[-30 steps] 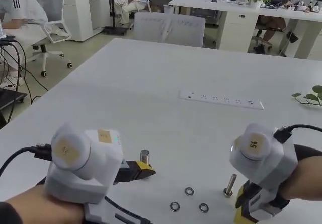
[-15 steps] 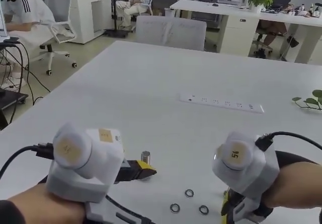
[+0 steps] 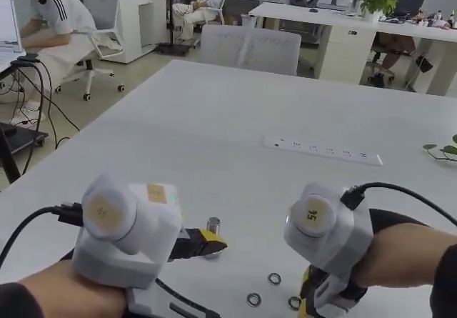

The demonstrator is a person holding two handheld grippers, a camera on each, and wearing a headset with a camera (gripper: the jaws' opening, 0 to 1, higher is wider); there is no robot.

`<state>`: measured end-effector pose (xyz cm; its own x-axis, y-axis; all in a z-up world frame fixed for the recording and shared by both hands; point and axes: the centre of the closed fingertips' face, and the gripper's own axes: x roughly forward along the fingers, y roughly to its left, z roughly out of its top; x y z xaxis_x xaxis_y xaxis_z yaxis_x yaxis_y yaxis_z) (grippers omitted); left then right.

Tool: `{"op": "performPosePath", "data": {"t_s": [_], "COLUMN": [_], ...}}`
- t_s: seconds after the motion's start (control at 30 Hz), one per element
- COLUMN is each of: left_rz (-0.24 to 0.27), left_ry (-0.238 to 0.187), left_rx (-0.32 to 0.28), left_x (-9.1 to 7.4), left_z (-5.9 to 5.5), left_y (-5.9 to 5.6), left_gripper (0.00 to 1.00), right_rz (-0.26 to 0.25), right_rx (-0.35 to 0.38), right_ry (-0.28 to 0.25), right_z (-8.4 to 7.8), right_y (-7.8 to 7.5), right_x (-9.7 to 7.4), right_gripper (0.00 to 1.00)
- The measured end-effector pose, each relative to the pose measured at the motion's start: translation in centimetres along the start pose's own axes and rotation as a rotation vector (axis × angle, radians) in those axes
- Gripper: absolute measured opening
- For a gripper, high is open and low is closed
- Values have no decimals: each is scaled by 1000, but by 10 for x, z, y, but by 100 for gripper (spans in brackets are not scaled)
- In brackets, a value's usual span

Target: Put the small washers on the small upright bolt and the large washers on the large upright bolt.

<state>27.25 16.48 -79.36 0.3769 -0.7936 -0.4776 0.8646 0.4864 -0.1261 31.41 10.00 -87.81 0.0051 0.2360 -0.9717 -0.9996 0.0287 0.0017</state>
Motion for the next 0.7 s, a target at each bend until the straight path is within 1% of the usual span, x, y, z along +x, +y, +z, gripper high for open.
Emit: {"op": "performPosePath", "data": {"t_s": [0.13, 0.33, 0.7], "left_rz": [3, 7, 8], "left_ry": [-2, -4, -8], "left_rx": [-2, -5, -6], "left_x": [-1, -1, -2], "left_z": [0, 0, 0], "left_y": [1, 1, 2], "left_gripper": [83, 83, 83], "right_rz": [2, 3, -7], "right_rx": [-8, -20, -48], "right_ry": [1, 8, 23], "right_z": [3, 3, 4], "right_y": [-1, -3, -1], "right_x": [1, 2, 2], "right_gripper": [20, 19, 18]}}
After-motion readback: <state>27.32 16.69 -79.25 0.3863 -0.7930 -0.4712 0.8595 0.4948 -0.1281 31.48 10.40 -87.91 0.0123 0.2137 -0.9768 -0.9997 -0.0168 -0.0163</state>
